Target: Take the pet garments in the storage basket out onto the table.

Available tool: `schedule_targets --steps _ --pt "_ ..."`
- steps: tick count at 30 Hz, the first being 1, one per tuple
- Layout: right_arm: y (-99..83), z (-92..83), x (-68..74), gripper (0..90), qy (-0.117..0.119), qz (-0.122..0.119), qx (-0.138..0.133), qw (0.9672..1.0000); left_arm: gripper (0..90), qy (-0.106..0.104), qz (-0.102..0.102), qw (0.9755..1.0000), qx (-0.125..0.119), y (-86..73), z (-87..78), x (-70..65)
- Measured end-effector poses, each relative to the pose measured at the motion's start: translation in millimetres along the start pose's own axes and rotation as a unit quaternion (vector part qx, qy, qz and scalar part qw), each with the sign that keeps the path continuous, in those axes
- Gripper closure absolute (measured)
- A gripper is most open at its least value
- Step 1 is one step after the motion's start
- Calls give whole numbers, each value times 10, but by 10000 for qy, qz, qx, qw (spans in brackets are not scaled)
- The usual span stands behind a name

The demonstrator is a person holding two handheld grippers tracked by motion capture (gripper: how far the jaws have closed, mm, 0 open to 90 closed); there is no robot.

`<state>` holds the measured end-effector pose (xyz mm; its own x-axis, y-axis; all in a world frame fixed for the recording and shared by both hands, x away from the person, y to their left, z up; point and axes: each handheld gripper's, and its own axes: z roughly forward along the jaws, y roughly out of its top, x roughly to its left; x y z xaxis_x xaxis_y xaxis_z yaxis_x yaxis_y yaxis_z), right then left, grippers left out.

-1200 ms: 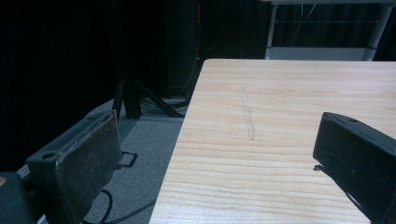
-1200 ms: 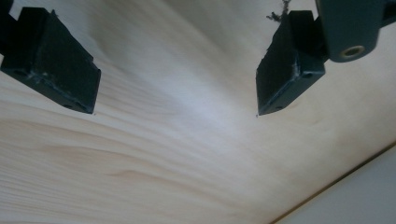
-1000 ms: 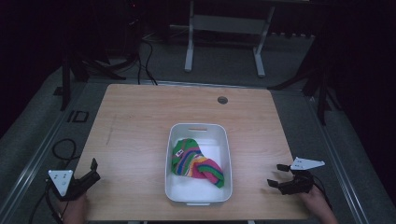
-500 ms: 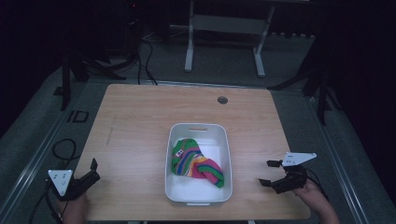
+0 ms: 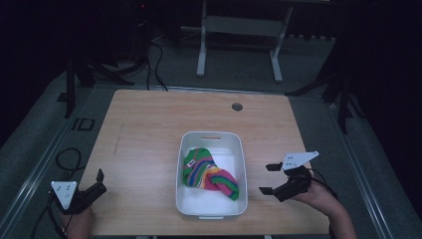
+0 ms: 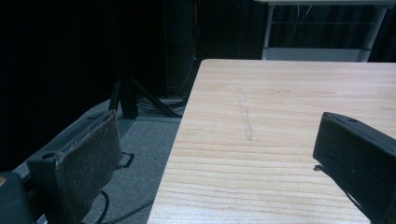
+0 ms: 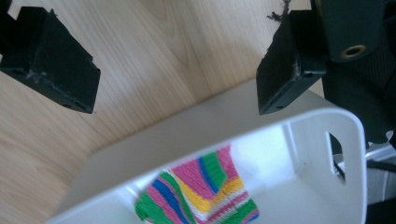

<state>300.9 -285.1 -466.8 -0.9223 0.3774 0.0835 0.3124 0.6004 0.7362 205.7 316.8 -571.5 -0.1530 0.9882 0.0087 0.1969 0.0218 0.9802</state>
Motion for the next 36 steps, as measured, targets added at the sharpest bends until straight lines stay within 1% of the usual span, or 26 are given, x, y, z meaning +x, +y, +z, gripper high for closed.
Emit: schedule_targets --steps 5,13,18,23,28,32,36 --pt "251 112 63 132 170 -217 72 9996 15 -7 -8 10000 0 0 0 3" --pt "559 359 123 125 340 -428 194 9983 14 -26 -23 10000 -18 -1 -2 7" --pt "703 572 167 131 465 -615 447 9960 14 -50 -34 10000 -16 -1 -1 11" --pt "866 771 210 132 552 -766 626 9936 14 -69 -41 10000 -17 -1 -1 14" --pt "1045 958 238 132 638 -843 702 9919 14 -80 -41 10000 -20 -1 -2 15" --pt "1175 1128 251 133 641 -897 819 9905 14 -100 -34 9999 -20 -1 -2 15" --pt "1262 1288 253 133 678 -869 928 9896 14 -118 -37 9999 -29 -2 -2 16"
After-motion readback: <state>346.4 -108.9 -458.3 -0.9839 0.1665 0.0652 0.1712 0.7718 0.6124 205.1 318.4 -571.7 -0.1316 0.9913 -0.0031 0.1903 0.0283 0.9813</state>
